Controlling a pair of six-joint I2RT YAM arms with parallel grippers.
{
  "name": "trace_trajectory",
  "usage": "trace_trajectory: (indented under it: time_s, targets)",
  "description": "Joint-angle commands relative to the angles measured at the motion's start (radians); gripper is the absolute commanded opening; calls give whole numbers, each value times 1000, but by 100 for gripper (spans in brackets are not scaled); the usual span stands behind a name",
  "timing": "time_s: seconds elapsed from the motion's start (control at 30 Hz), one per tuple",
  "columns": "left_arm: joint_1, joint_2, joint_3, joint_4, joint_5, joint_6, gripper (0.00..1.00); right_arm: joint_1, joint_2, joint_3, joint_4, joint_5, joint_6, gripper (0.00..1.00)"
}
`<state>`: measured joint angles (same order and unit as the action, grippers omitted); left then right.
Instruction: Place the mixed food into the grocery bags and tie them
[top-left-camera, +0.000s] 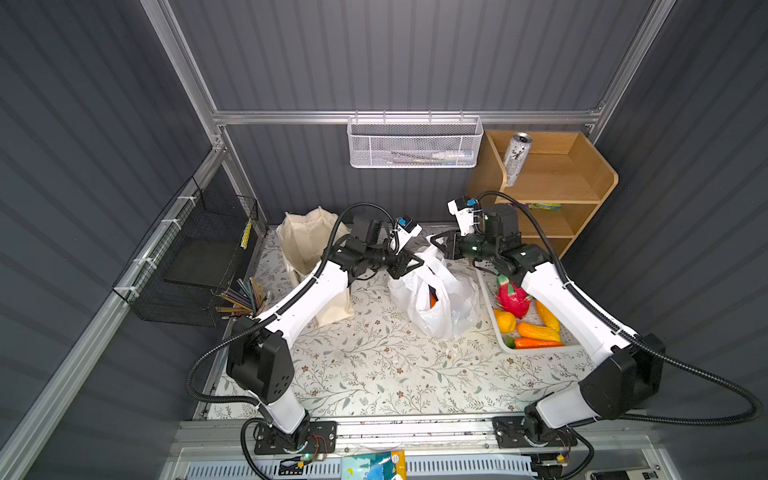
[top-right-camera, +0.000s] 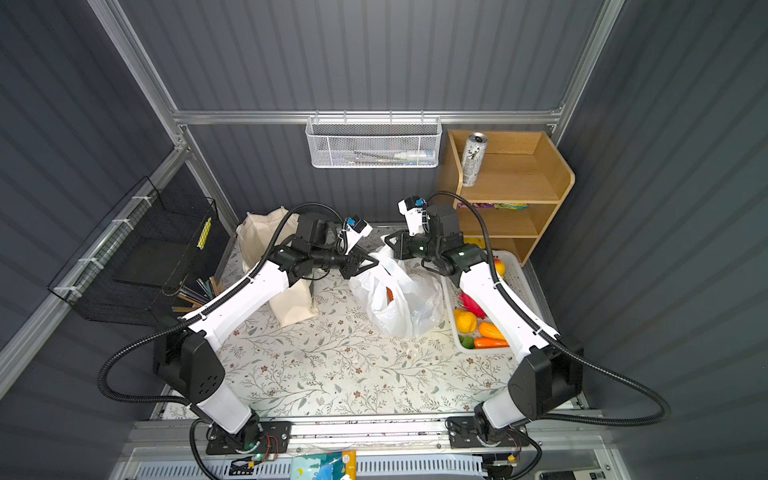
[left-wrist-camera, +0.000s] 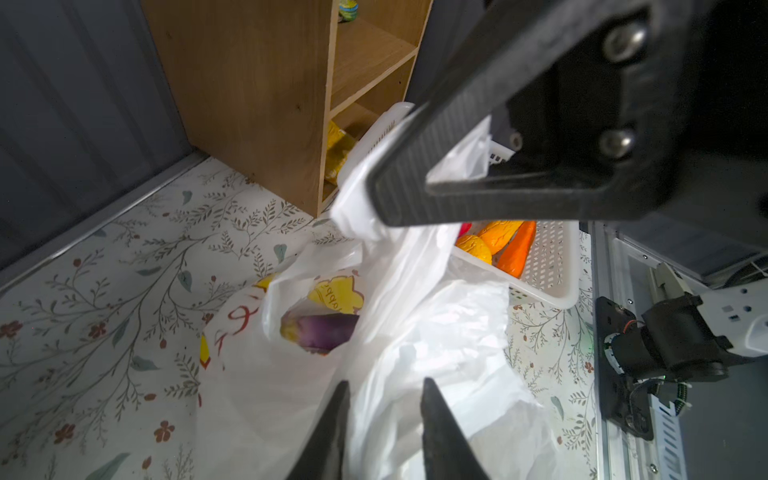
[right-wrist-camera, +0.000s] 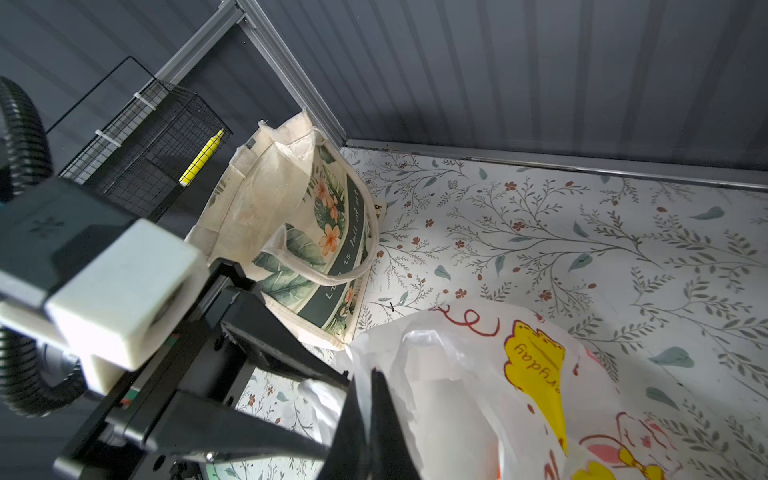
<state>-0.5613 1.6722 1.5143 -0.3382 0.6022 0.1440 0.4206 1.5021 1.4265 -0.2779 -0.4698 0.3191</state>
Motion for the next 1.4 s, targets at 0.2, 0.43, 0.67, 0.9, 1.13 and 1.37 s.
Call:
trace_trajectory:
  time_s: [0.2, 0.43, 0.67, 0.9, 1.13, 1.37]
  targets:
    - [3, 44, 22, 27, 84, 67, 40, 18, -19, -10, 2, -47, -38, 0]
    - [3, 76, 34, 30, 105, 81, 45, 20, -29, -13, 0, -49, -44, 0]
    - [4, 93, 20, 120, 166, 40, 49, 20, -35, -14, -1, -52, -42, 0]
    - [3, 81, 3, 157, 61, 41, 50, 23, -43, -26, -1, -56, -40, 0]
    - [3, 28, -72, 255, -61, 52, 59, 23, -49, -40, 10, -57, -34, 0]
    - [3, 56, -63, 271, -14, 52, 75, 23, -52, -39, 6, -64, -32, 0]
